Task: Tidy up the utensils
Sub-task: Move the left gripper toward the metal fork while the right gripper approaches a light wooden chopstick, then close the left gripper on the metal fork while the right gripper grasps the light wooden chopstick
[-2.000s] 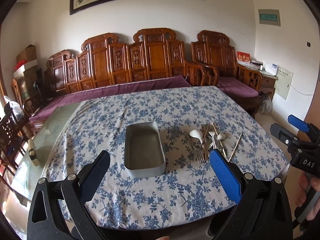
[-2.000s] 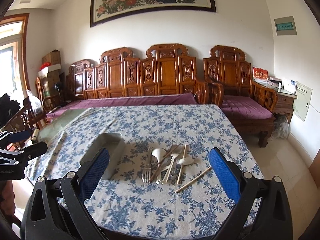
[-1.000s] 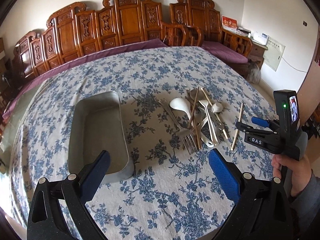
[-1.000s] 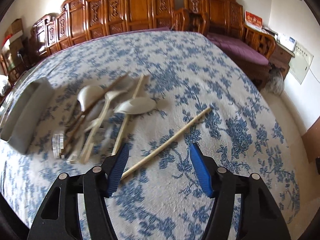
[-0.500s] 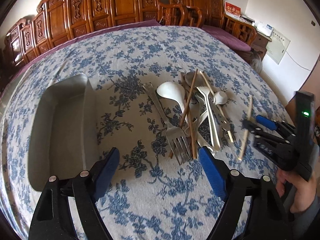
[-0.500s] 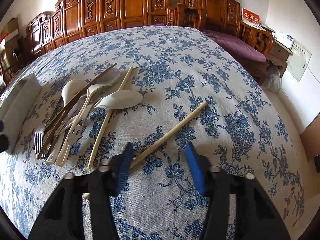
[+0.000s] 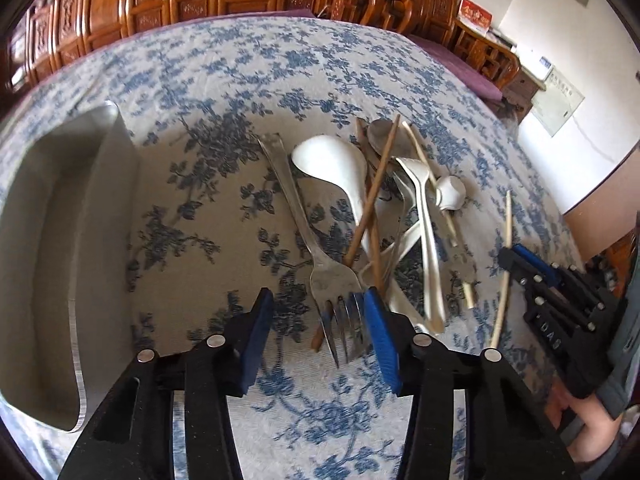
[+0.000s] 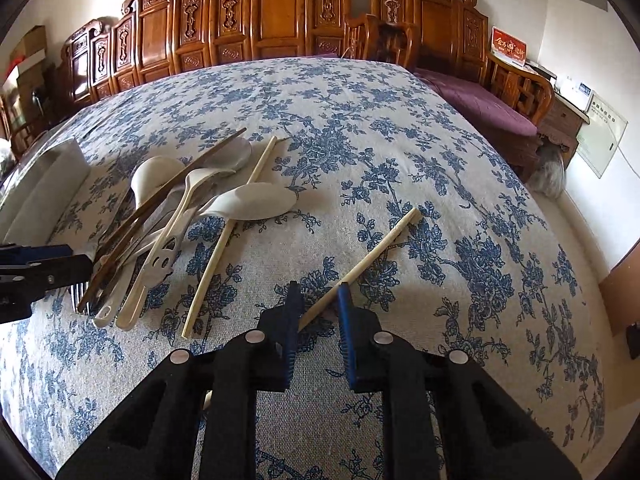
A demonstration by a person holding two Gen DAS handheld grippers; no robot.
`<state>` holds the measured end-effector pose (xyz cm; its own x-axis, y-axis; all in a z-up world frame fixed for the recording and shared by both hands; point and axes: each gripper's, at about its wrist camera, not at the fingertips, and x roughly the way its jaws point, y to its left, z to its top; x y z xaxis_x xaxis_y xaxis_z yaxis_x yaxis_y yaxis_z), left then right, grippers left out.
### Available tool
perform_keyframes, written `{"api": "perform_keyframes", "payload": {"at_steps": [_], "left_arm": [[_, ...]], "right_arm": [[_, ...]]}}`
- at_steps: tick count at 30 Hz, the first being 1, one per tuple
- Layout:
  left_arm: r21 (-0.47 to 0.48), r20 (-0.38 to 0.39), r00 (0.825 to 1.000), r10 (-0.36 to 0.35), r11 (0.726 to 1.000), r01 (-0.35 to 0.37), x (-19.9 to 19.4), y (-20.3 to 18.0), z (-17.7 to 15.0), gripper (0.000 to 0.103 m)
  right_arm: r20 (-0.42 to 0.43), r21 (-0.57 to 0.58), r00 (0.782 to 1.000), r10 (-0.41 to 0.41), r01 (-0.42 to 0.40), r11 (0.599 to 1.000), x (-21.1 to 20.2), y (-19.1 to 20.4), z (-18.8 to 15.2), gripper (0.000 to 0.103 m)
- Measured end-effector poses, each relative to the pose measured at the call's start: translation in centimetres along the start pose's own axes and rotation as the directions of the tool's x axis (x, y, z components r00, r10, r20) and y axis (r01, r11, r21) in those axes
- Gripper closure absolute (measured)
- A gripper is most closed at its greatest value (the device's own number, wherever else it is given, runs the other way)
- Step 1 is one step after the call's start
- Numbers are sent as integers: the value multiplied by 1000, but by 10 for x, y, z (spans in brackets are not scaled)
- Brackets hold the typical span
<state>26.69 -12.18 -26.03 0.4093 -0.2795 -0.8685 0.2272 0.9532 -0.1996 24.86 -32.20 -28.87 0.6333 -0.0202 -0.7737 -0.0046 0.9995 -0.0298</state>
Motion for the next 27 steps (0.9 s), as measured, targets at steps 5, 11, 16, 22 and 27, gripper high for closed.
{"api": "perform_keyframes", "payload": {"at_steps": [5,11,16,22,27], "left_arm": [[-15,-1,1000,-25,1000,25,4,1,0,76],[-44,4,999,-50,998,50,-3,9,-3,79],[-26,32,999,-38,999,38,-18,12,-4,83],[33,16,1000,-5,999,4,-22,5,-7,100],[60,3,1000,26,998,-26,-16,5,-11,100]], "right_arm": [[1,-7,1000,10,-10,1000,0,2,-1,84],[-1,-11,999,35,-35,999,-1,5,-1,90],[1,-9,999,38,-38,999,-1,6,0,91],[6,-19,999,34,-34,999,-1,8,-1,91],[6,-20,999,34,-34,999,-2,8,-2,91]]}}
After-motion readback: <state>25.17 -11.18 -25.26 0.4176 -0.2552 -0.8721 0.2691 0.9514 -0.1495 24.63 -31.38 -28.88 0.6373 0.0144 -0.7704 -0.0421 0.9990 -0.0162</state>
